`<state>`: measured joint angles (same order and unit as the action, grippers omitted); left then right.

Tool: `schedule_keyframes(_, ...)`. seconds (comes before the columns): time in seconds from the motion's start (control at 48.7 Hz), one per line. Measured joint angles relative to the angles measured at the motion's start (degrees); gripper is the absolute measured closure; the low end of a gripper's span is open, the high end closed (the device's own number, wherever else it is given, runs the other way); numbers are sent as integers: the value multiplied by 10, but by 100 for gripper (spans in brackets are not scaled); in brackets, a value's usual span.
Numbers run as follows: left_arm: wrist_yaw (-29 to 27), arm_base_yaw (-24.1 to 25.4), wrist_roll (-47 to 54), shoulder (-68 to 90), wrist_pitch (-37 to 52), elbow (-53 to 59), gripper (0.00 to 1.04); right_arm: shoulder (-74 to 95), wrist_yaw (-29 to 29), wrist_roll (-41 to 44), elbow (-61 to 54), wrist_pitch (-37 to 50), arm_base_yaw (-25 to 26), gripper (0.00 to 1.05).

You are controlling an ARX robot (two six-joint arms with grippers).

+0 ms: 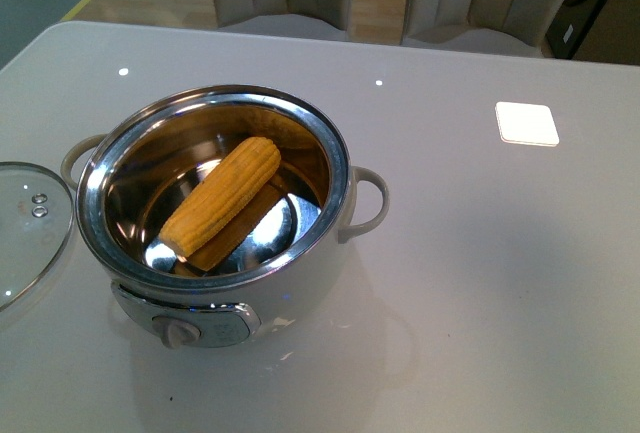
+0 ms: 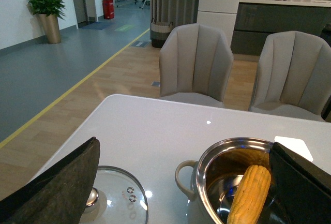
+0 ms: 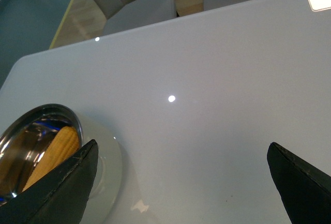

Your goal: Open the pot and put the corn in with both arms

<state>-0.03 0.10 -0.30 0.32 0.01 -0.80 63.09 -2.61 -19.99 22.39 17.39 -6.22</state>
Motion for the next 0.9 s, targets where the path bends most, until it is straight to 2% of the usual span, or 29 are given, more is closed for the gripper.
schedule_keyframes(0.308, 0, 0, 0, 0, 0, 0, 7, -120, 48, -10, -108, -16, -3, 9)
schedule_keyframes(0.719, 0, 0, 0, 0, 0, 0, 7, -129, 52, -1, -110, -14, -3, 9)
schedule_keyframes(0.76, 0, 0, 0, 0, 0, 0, 7, -120, 64, 10, -118, 16, -4, 11)
schedule_keyframes(0.863, 0, 0, 0, 0, 0, 0, 7, -94, 86, 101, -181, 223, -3, 26)
schedule_keyframes(0.904, 0, 0, 0, 0, 0, 0, 7, -97, 84, 122, -195, 265, 0, 31)
